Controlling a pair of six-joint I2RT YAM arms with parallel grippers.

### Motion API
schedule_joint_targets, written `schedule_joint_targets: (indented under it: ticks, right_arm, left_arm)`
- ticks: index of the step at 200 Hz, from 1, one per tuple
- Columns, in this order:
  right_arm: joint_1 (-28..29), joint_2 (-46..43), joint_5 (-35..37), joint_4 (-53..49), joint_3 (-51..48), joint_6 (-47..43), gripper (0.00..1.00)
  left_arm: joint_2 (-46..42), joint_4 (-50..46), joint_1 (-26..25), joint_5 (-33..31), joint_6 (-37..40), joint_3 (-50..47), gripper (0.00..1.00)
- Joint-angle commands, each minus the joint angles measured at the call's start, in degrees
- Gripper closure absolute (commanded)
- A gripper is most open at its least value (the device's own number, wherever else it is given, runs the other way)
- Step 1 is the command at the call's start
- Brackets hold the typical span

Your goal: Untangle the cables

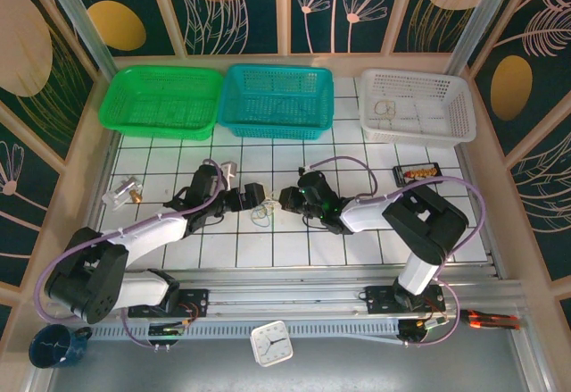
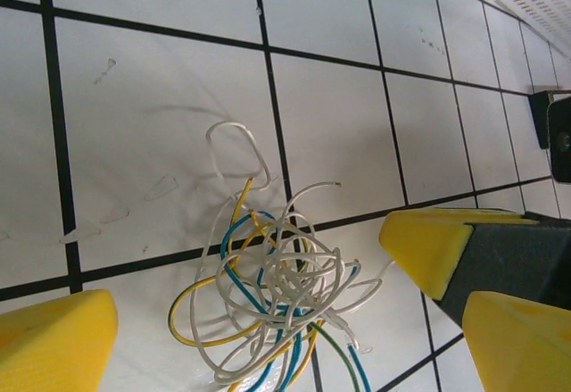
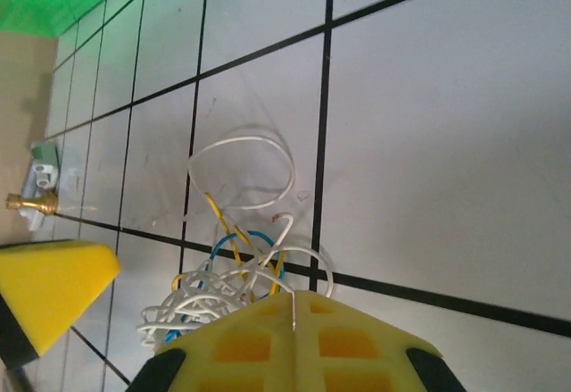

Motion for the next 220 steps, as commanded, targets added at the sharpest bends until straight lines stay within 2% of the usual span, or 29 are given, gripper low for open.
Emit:
schedule_joint_targets:
  ticks: [1,47,63,77,107,147,171,220]
  right_arm:
    - [-1.08,-1.58,0.37,1.52,0.27,-0.61,1.0]
    - [-4.01,-9.09,0.62,-7.41,3.05,-7.15,1.0]
    - [-4.61,-10.49,-0.32,-11.21,5.21,-10.82,1.0]
    - [-4.99,-11.0,-1.37,-14.41,7.31,-13.84,1.0]
    - [-5.49,-10.91,-3.95,-19.29,11.02,-18.27,1.0]
    - [-6.08,-10.78,-4.96,-20.66,12.31,-19.61,1.0]
    - [-6.23,-10.89,-5.67,-21.09,12.9,-19.74,1.0]
    - [-6.06,-11.72,-6.9,-21.46,13.45,-19.53,1.0]
  left_arm:
    - [1.31,0.98,0.23,2.32,1.15,-0.19,0.01]
    - [1.79,3.52,-1.97,2.47,4.83,1.89,0.01]
    - [2.07,5.37,-3.28,0.87,6.46,2.29,0.01]
    - [1.94,7.79,-4.77,-2.95,7.33,1.9,0.01]
    - [1.88,17.11,-6.72,-6.12,10.01,-0.57,0.01]
    - [5.37,24.37,-8.3,-7.22,14.13,-0.31,0.01]
    - [7.94,27.98,-8.85,-6.31,16.23,-0.51,0.05]
    - [11.99,33.85,-9.5,-6.23,17.93,-2.05,0.07]
